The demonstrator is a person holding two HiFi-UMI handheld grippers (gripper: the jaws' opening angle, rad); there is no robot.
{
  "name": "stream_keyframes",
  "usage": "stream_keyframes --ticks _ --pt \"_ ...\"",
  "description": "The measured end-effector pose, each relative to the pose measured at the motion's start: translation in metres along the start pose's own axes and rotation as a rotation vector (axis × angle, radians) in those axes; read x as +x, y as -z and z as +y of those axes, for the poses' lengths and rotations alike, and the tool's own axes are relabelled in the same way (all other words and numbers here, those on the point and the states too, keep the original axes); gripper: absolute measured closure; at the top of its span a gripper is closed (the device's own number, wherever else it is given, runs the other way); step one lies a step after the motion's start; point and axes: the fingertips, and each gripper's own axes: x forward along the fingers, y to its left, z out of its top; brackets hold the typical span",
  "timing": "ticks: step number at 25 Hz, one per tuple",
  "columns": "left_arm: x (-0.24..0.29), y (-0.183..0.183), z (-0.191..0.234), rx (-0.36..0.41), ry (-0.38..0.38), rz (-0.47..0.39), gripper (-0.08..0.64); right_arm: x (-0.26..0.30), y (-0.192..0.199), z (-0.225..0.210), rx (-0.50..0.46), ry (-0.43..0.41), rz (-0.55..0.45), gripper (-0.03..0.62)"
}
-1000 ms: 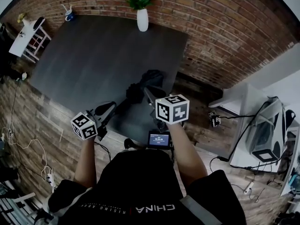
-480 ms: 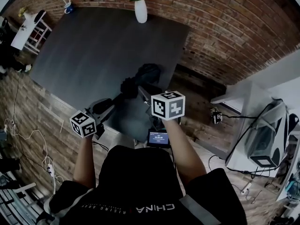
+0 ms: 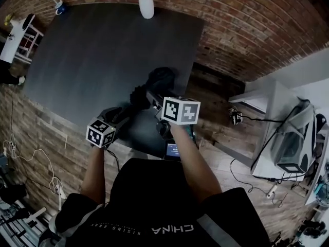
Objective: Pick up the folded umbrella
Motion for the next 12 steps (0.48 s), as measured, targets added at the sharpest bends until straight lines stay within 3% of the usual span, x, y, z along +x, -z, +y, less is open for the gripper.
stream_keyframes --ticks 2,4,10,12 --pt "0.009 0.007 0.004 0.048 0.012 0.062 0.370 0.009 0.005 -0.009 0.058 0.042 0.003 0.354" --pt "0.017 0.012 0.004 0.076 0.033 0.098 0.370 0.017 0.013 -0.018 0.115 0.094 0.004 0.354" --pt "0.032 0.019 0.008 0.108 0.069 0.147 0.371 0.039 0.025 -0.039 0.212 0.191 0.010 0.353" --pt "0.037 0.023 0.008 0.122 0.077 0.169 0.371 0.044 0.028 -0.045 0.234 0.225 0.011 0.322"
